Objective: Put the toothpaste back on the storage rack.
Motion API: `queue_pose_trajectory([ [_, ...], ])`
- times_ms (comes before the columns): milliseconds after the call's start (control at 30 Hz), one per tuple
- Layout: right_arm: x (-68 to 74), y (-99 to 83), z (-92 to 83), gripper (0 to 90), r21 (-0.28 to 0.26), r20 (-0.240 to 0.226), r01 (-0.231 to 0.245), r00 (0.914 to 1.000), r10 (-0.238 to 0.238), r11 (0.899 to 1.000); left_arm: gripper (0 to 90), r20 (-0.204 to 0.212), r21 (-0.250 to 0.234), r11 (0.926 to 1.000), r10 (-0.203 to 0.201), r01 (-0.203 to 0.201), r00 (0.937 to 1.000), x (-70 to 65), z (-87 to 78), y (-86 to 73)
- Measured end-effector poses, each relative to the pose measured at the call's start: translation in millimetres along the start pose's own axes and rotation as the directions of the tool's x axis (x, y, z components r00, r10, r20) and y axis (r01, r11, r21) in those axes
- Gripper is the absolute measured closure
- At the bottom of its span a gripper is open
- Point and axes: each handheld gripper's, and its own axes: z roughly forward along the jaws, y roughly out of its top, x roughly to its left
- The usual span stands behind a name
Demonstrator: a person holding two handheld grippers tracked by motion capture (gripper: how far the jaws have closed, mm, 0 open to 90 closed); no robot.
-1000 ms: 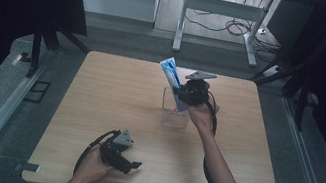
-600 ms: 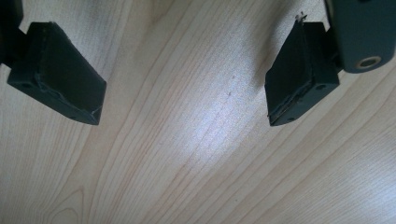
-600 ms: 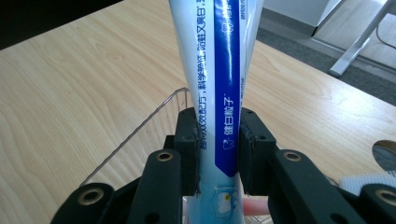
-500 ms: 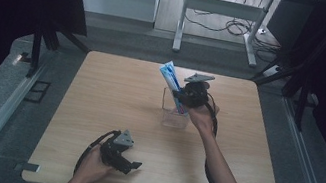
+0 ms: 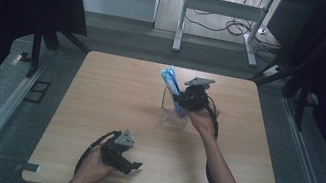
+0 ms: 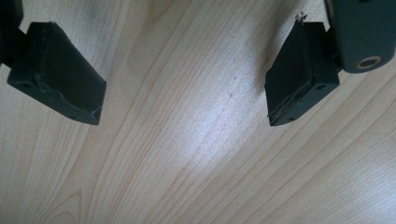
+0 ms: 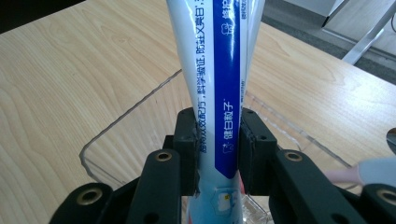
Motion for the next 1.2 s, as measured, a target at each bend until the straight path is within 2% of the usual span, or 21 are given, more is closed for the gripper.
queue_pose_trajectory([
  [967,5.1,-6.5,4.4,69.3,0.075,-0.040,0.021,0.9990,-0.018,0.997,12.8,-0.004,0.001,1.0000,-0.003,0.003,1.0000,0.1,-0.5,0.1],
  [1133,6.6,-9.8,4.0,68.7,0.083,-0.043,0.031,0.9987,-0.028,0.996,12.8,-0.005,-0.003,1.0000,-0.008,0.008,1.0000,-0.1,-0.3,0.1],
  [1200,6.5,-12.1,4.9,68.2,0.090,-0.028,0.038,0.9990,-0.036,0.995,12.8,-0.006,-0.002,1.0000,-0.008,0.008,1.0000,0.0,-0.5,0.1],
])
